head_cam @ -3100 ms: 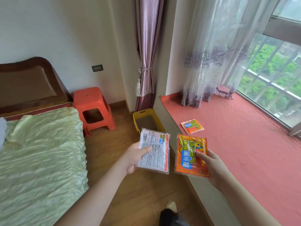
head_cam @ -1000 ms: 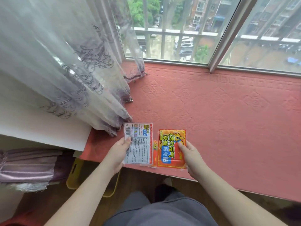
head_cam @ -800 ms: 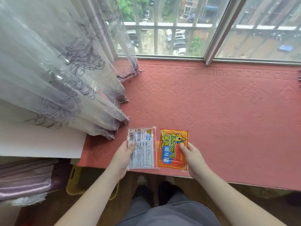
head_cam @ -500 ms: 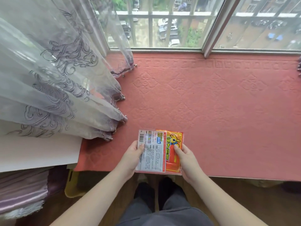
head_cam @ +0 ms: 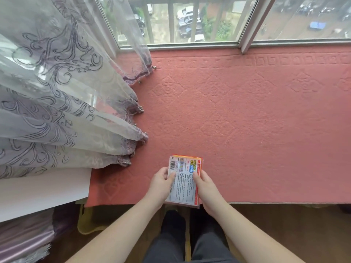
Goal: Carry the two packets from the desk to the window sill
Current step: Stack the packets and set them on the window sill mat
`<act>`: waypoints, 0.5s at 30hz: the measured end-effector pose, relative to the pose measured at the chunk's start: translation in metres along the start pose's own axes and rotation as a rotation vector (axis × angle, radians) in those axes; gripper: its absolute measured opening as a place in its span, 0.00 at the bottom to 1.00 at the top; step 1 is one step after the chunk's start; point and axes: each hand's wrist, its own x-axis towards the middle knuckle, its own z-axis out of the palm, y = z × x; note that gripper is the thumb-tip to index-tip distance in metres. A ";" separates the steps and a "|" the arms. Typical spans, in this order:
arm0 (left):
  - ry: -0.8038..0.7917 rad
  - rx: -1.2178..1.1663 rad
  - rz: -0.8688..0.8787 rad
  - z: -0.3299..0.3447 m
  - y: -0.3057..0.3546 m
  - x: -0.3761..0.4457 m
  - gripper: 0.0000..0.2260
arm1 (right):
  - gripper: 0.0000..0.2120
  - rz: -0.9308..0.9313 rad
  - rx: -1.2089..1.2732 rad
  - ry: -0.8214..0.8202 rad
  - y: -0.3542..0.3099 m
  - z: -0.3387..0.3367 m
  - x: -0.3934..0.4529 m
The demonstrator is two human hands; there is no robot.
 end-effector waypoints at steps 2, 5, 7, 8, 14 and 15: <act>0.034 0.048 -0.016 0.002 -0.007 0.010 0.04 | 0.11 0.009 -0.054 0.115 0.010 0.000 0.011; 0.075 0.124 -0.054 0.009 -0.019 0.023 0.05 | 0.09 0.035 -0.084 0.294 0.023 0.000 0.025; 0.085 0.161 -0.078 0.015 -0.028 0.032 0.07 | 0.07 0.022 -0.141 0.397 0.031 -0.002 0.035; 0.092 0.187 -0.085 0.018 -0.032 0.035 0.08 | 0.06 0.017 -0.162 0.442 0.035 -0.004 0.040; 0.164 0.416 -0.061 0.026 -0.057 0.050 0.15 | 0.05 0.039 -0.237 0.516 0.059 -0.006 0.060; 0.179 0.431 -0.059 0.026 -0.059 0.052 0.15 | 0.04 0.047 -0.255 0.521 0.062 -0.006 0.063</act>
